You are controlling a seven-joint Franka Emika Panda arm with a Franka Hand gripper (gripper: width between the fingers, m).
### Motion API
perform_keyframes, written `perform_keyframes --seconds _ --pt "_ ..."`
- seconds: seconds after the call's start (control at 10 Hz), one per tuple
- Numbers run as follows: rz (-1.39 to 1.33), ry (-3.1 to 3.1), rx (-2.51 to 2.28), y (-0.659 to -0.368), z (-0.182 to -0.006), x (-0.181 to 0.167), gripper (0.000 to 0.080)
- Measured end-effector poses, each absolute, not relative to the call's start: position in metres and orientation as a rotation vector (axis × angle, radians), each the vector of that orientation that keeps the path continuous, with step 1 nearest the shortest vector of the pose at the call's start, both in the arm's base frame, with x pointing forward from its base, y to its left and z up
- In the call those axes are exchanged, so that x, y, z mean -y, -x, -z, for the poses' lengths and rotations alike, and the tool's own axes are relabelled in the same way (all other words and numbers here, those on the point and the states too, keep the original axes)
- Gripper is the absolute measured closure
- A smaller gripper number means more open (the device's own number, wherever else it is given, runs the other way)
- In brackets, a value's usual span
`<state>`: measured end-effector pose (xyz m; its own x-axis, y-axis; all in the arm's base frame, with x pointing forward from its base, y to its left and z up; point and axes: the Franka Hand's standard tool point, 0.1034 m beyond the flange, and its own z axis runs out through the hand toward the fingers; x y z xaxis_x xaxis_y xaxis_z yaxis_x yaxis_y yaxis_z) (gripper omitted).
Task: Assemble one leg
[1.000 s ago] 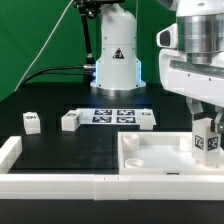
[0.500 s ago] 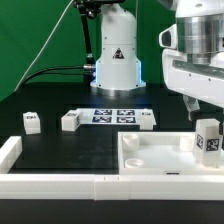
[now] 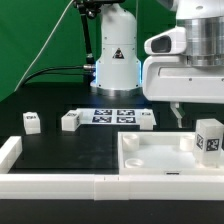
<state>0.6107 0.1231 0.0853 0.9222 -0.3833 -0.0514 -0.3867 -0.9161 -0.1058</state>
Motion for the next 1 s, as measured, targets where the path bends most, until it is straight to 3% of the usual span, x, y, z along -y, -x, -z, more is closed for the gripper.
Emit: perform_keyframes --seconds 0.5,0.8,0.9,1.0 --pt "-0.006 3.064 0.414 -0.614 -0.085 -0.123 0.0150" --pt "-0.005 3.044 0.547 -0.614 -0.084 -0.118 0.0150" --pt "-0.005 3.044 0.546 -0.614 -0.084 -0.117 0.0253" --pt "-0.005 3.044 0.545 -0.614 -0.084 -0.117 0.0253"
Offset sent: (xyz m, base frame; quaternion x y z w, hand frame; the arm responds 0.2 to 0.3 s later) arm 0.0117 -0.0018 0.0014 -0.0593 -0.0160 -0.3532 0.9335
